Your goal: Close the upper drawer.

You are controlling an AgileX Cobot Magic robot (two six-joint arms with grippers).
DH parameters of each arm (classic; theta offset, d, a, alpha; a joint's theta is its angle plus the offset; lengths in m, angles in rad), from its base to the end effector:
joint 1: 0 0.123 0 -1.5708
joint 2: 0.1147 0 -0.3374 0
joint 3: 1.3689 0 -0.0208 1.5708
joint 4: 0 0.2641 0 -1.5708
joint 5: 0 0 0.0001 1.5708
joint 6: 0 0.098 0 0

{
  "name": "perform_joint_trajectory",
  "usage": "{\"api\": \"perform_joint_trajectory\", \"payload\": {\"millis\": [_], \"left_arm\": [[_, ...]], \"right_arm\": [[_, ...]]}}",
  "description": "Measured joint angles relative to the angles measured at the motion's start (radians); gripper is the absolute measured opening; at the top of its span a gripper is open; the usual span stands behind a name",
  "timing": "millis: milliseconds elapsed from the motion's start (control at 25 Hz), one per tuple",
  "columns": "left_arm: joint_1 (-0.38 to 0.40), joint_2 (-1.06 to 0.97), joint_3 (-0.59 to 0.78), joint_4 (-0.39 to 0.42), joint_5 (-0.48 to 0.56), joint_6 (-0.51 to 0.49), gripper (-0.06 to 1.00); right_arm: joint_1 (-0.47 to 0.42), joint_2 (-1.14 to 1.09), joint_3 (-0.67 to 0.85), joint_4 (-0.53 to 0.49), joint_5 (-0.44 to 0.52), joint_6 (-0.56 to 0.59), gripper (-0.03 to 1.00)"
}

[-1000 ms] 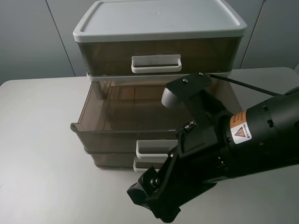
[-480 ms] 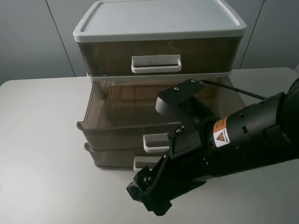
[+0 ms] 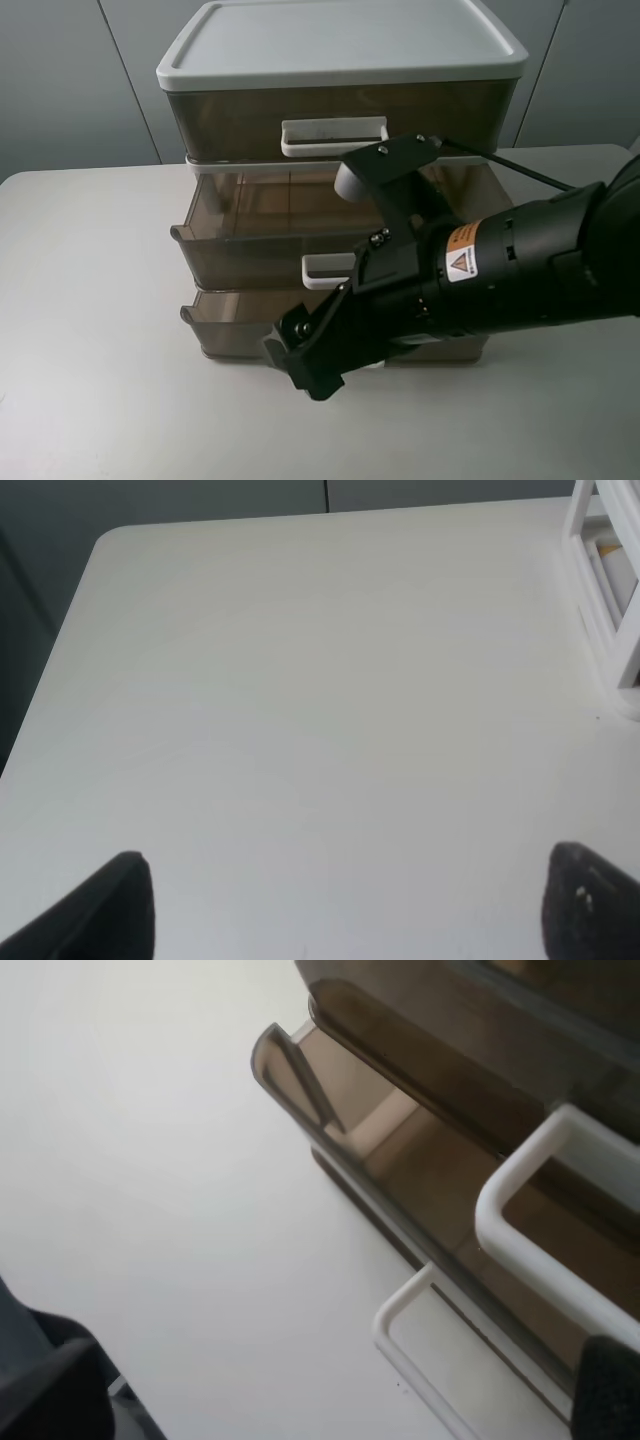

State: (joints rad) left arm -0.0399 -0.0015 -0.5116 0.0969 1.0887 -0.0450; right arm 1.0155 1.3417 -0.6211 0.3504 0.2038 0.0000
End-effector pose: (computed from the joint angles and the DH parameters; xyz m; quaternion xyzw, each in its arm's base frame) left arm -0.0424 0.0101 0.2817 -0.0050 0.8561 0.0265 0.5161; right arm 0.1275 0.2185 0.2468 -0.3187 0.8745 0.2540 0.2628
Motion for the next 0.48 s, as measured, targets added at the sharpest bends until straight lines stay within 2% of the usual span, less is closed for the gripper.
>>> {"api": "perform_joint_trajectory", "payload": {"millis": [480], "left_arm": [[0.0,0.0,0.0,0.002,0.0,0.0,0.74]], "right_arm": [[-0.066,0.111,-0.05,-0.027,-0.035,0.008,0.7]]}}
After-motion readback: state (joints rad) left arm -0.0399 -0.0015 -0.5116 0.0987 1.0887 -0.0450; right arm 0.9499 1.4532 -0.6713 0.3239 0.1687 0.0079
